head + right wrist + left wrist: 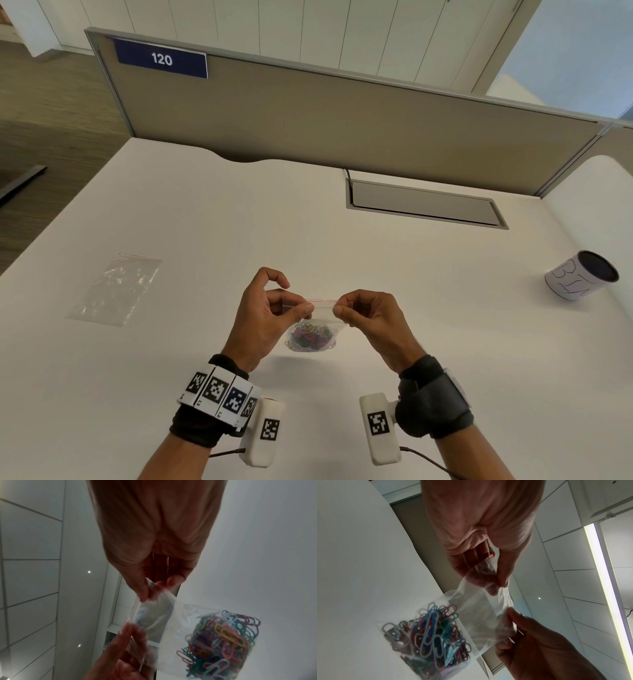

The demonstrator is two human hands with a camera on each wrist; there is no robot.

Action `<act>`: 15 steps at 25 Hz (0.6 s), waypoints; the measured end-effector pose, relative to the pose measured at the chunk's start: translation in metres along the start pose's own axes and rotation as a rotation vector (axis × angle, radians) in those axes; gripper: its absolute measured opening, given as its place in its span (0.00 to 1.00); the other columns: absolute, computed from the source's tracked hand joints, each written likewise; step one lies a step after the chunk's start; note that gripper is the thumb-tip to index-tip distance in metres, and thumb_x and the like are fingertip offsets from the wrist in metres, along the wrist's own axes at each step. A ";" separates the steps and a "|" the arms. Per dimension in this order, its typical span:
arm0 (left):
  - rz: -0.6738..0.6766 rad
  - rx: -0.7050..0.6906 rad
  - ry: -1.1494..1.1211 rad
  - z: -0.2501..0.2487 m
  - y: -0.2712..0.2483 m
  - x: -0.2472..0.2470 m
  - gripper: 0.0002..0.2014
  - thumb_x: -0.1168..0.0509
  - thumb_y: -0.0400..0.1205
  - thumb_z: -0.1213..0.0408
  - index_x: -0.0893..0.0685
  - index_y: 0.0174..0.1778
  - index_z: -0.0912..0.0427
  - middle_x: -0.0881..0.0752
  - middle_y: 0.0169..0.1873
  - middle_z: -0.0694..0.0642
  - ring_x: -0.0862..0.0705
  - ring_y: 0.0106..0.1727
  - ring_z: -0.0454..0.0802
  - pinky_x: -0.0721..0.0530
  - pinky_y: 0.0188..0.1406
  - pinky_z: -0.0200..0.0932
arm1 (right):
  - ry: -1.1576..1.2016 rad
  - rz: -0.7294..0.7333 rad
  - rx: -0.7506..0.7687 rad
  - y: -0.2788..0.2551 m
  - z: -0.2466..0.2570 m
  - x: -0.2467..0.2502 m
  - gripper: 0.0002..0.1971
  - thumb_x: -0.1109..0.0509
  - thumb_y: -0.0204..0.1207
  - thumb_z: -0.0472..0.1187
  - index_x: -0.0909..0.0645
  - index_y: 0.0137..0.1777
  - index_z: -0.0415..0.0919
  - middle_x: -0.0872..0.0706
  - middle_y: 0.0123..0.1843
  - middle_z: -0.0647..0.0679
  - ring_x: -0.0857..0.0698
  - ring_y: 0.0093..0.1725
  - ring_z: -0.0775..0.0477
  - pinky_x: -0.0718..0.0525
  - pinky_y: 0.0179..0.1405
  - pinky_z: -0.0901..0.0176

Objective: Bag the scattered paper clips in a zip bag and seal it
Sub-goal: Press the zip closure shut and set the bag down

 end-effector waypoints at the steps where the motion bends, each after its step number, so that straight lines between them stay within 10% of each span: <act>1: 0.011 0.005 0.000 0.000 0.000 0.001 0.21 0.23 0.72 0.74 0.28 0.50 0.57 0.07 0.37 0.62 0.07 0.39 0.58 0.09 0.49 0.52 | -0.022 0.004 0.009 0.000 0.001 -0.002 0.04 0.26 0.74 0.33 0.14 0.41 0.32 0.13 0.34 0.50 0.16 0.35 0.56 0.19 0.36 0.68; 7: 0.110 -0.006 0.089 -0.001 0.004 0.005 0.24 0.21 0.71 0.69 0.25 0.57 0.56 0.07 0.39 0.59 0.07 0.43 0.54 0.08 0.52 0.49 | -0.188 -0.001 0.066 0.003 0.008 -0.011 0.04 0.25 0.74 0.39 0.13 0.42 0.39 0.10 0.39 0.44 0.13 0.43 0.37 0.14 0.43 0.50; 15: 0.161 -0.077 0.185 -0.005 0.014 0.007 0.25 0.21 0.72 0.67 0.25 0.60 0.53 0.06 0.37 0.53 0.08 0.43 0.49 0.10 0.54 0.42 | -0.212 -0.021 0.079 0.004 0.010 -0.016 0.02 0.25 0.74 0.38 0.13 0.42 0.41 0.10 0.39 0.45 0.15 0.42 0.36 0.14 0.45 0.38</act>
Point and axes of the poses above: each hand's wrist, its own y-axis towards the middle knuckle, its own x-axis out of the back of the hand, z = x × y, the point moved 3 cm from there along y, towards the middle knuckle
